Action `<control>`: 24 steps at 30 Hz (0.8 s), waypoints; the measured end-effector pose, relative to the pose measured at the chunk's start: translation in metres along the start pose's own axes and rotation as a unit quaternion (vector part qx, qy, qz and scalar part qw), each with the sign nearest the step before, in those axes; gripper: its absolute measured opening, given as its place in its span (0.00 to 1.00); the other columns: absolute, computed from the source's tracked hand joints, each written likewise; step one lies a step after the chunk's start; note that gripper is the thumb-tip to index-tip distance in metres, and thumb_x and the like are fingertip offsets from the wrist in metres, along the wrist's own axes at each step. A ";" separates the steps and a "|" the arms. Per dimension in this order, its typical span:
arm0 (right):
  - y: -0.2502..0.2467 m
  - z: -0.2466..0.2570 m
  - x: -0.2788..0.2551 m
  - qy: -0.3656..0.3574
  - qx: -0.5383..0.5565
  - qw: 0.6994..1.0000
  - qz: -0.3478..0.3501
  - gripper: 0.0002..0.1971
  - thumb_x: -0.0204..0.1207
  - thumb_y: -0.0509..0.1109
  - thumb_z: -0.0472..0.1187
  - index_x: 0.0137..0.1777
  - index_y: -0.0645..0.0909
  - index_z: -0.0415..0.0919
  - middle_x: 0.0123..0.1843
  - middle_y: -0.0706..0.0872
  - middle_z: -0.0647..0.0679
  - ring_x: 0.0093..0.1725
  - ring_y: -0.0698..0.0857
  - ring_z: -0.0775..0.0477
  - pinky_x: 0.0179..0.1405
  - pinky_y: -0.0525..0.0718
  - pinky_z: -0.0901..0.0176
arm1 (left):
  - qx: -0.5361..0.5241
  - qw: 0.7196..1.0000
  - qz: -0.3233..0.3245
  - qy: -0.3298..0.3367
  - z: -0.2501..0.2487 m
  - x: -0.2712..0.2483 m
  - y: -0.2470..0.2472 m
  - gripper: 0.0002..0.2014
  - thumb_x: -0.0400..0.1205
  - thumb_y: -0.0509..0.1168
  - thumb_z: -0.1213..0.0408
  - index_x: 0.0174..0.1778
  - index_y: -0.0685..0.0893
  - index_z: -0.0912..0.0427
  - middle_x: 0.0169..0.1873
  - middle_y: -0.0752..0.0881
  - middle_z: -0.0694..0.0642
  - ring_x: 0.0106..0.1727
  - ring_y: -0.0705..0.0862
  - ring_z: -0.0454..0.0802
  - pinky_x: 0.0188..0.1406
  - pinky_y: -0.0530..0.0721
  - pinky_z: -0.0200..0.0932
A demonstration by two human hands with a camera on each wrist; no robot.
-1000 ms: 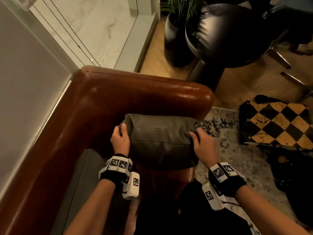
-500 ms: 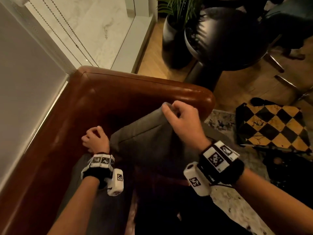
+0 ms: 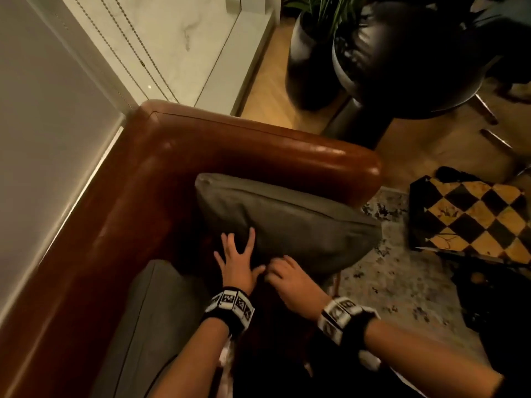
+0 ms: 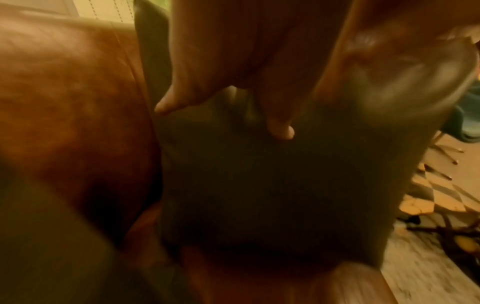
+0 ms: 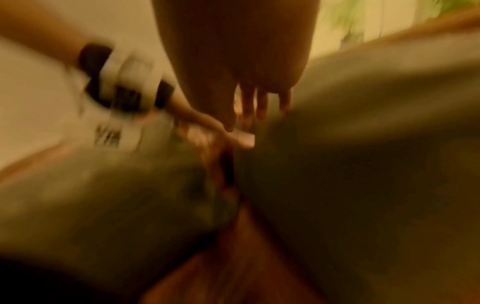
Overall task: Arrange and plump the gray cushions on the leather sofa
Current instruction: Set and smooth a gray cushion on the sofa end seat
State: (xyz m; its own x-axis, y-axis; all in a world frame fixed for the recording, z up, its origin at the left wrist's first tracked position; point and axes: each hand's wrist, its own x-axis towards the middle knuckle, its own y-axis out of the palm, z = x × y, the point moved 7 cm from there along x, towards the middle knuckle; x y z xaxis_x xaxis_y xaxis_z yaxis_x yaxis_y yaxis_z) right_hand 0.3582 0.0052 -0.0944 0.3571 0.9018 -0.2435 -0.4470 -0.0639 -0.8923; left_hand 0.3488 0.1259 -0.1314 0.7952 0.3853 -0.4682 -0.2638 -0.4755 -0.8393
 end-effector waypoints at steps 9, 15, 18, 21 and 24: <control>0.050 -0.122 -0.012 -0.006 -0.303 0.921 0.244 0.31 0.66 0.60 0.41 0.71 0.69 0.61 0.75 0.75 0.60 0.76 0.63 0.52 0.81 0.34 0.43 | 0.068 0.992 -0.107 0.004 -0.031 0.041 -0.052 0.61 0.66 0.72 0.40 0.75 0.25 0.37 0.78 0.33 0.65 0.79 0.29 0.67 0.66 0.36 0.84; 0.046 -0.068 -0.020 -0.075 -0.287 0.948 0.114 0.31 0.67 0.55 0.39 0.73 0.73 0.55 0.80 0.68 0.55 0.81 0.59 0.46 0.79 0.39 0.34 | 0.210 0.964 -0.111 0.122 -0.081 0.086 -0.074 0.70 0.61 0.79 0.64 0.75 0.23 0.39 0.78 0.24 0.58 0.81 0.30 0.62 0.63 0.32 0.86; 0.016 -0.076 0.000 -0.089 -0.320 0.942 0.038 0.42 0.64 0.64 0.36 0.80 0.57 0.58 0.85 0.51 0.54 0.84 0.49 0.43 0.77 0.38 0.30 | 0.245 0.961 -0.065 0.115 -0.077 0.096 -0.077 0.70 0.63 0.79 0.61 0.73 0.19 0.40 0.80 0.29 0.59 0.81 0.31 0.63 0.64 0.36 0.87; 0.006 -0.113 0.010 -0.061 -0.344 0.931 0.105 0.51 0.57 0.77 0.40 0.79 0.56 0.64 0.84 0.52 0.56 0.82 0.54 0.44 0.76 0.36 0.28 | 0.258 0.951 -0.018 0.168 -0.084 0.092 -0.085 0.67 0.60 0.74 0.37 0.74 0.23 0.41 0.82 0.35 0.58 0.83 0.34 0.60 0.64 0.32 0.85; 0.021 -0.124 -0.003 -0.059 -0.341 0.920 0.182 0.46 0.56 0.79 0.41 0.75 0.65 0.65 0.82 0.58 0.57 0.80 0.56 0.45 0.76 0.32 0.27 | 0.170 0.962 0.009 0.216 -0.108 0.098 -0.094 0.57 0.64 0.63 0.28 0.79 0.33 0.41 0.83 0.51 0.53 0.84 0.47 0.52 0.71 0.37 0.80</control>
State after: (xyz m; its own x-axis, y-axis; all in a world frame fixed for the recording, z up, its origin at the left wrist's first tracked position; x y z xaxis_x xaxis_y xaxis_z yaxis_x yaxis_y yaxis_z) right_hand 0.4497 -0.0520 -0.1592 0.1761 0.8048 -0.5668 0.1147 -0.5887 -0.8002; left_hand 0.5109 0.1227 -0.0689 0.9222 -0.0195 -0.3863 -0.3840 -0.1650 -0.9085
